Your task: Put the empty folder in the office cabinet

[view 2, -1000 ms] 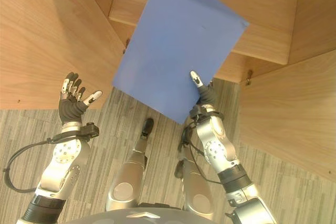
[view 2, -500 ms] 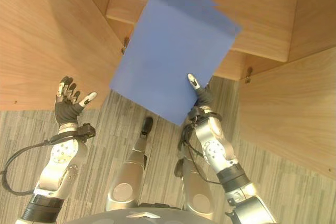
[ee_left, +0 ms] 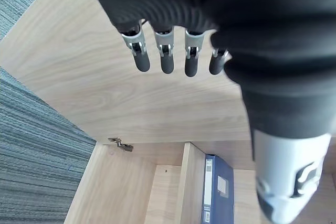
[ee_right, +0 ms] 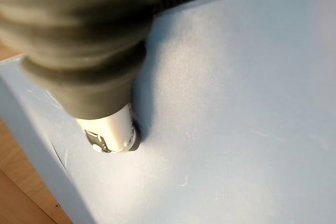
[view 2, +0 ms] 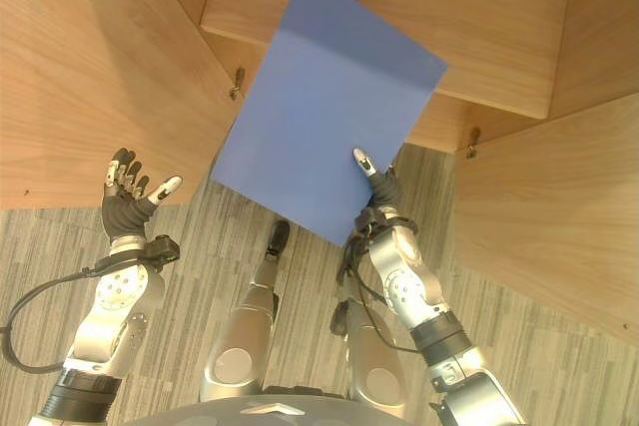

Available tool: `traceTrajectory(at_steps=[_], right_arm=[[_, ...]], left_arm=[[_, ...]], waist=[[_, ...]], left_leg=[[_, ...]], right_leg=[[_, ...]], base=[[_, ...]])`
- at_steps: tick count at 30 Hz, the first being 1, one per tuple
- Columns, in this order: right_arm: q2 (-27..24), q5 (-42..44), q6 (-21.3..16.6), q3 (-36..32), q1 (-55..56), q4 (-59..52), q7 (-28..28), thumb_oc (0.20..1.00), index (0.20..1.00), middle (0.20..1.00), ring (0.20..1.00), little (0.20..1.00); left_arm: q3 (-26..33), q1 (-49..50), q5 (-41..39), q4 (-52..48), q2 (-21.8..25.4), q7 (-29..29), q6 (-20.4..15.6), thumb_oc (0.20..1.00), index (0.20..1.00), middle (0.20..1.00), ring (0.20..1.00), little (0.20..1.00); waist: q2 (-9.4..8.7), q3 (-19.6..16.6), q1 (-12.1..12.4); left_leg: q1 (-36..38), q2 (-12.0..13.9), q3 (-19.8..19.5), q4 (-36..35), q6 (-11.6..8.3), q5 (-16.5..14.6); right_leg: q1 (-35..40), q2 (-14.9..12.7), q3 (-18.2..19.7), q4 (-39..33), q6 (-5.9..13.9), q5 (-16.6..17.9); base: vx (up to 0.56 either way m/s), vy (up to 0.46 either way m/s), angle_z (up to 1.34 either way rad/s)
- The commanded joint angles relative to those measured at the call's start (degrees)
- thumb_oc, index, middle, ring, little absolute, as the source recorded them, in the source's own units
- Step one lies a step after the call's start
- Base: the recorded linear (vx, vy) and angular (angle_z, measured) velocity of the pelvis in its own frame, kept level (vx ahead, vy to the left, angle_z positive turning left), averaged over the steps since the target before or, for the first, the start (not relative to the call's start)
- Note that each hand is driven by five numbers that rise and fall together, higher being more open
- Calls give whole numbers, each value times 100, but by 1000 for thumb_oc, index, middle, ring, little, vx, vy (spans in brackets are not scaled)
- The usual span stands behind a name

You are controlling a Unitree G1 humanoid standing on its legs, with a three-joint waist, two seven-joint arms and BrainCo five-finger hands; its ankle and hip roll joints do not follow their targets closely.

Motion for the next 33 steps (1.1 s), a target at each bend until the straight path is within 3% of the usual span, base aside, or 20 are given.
traceTrajectory(at_steps=[1,5,12,15,16,25,33], right_arm=[[239,145,-379,-62,-58,-605,39,200,200,200,200,200],[305,124,-463,-171,-46,-593,-117,200,200,200,200,200],[406,-140,-878,-785,-971,-149,-882,200,200,200,200,200],[406,-140,-878,-786,-972,-148,-881,200,200,200,200,200],[475,-218,-1087,-1003,-1395,-63,-1207,200,200,200,200,200],[574,-200,-1210,-861,-1472,-27,-1288,200,200,200,200,200],[711,-104,-1522,-1069,-1850,210,-1444,200,200,200,200,200]], left_arm=[[323,237,14,-294,304,72,-251,1000,1000,1000,1000,1000],[386,361,-55,-328,310,149,-261,1000,1000,1000,1000,1000],[479,321,-72,-501,450,379,-483,1000,1000,1000,1000,1000],[479,320,-72,-501,450,379,-483,1000,1000,1000,1000,1000],[472,454,-68,-600,366,505,-617,1000,1000,1000,1000,1000],[373,463,-76,-558,350,634,-611,1000,1000,1000,1000,1000],[261,419,-19,-448,420,734,-581,1000,1000,1000,1000,1000]], waist=[[-124,-226,-10],[-100,-225,-12],[174,103,164],[173,103,164],[312,163,276],[327,136,287],[189,137,323]], left_leg=[[-127,97,728,-50,158,-514],[-104,51,728,-50,187,-552],[-454,-63,737,-50,162,-433],[-455,-63,737,-50,162,-433],[-598,-59,759,-50,122,-396],[-607,-47,773,-50,139,-438],[-460,-80,691,84,275,-603]], right_leg=[[151,-325,-311,-34,203,-496],[181,-377,-303,-34,230,-486],[-153,-483,-322,-34,249,-358],[-154,-483,-321,-34,249,-358],[-271,-488,-341,-34,242,-350],[-313,-486,-307,-34,252,-354],[-221,-457,-183,-34,248,-432]], base=[[0,0,0],[22,54,2],[-40,43,1],[-1,4,6],[8,-1,5],[0,0,0],[0,17,-2]])
